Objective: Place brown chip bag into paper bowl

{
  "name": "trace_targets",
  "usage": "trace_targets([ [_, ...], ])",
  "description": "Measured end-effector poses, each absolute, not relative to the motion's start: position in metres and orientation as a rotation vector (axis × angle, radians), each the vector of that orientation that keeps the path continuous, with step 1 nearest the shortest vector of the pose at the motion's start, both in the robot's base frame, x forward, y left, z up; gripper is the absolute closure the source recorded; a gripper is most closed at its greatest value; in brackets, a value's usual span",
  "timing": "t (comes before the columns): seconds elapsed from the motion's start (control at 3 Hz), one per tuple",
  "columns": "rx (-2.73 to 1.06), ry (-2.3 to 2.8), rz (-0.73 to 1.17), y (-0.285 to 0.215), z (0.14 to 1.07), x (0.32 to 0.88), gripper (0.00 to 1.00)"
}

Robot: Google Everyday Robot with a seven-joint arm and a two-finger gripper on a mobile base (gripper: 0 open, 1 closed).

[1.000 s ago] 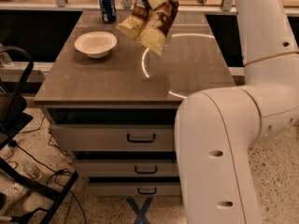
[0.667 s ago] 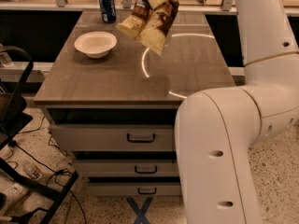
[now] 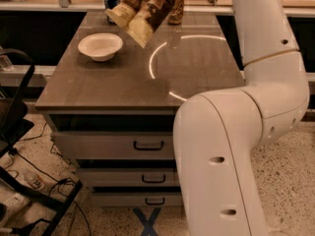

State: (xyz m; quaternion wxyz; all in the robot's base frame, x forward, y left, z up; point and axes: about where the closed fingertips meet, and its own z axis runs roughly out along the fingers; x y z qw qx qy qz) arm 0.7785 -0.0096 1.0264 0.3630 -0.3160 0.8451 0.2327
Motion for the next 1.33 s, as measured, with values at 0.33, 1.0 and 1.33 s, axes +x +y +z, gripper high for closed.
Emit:
trace_targets([
  [0.33,-0.651,2.171,0.659,0.015,1.048,0.790,1.00],
  [1.0,-0.581,2.166,0.700,0.027,1.056,0.795,1.00],
  [1.33,-0.554,2.198,0.722,0.033,1.050,0.794,1.00],
])
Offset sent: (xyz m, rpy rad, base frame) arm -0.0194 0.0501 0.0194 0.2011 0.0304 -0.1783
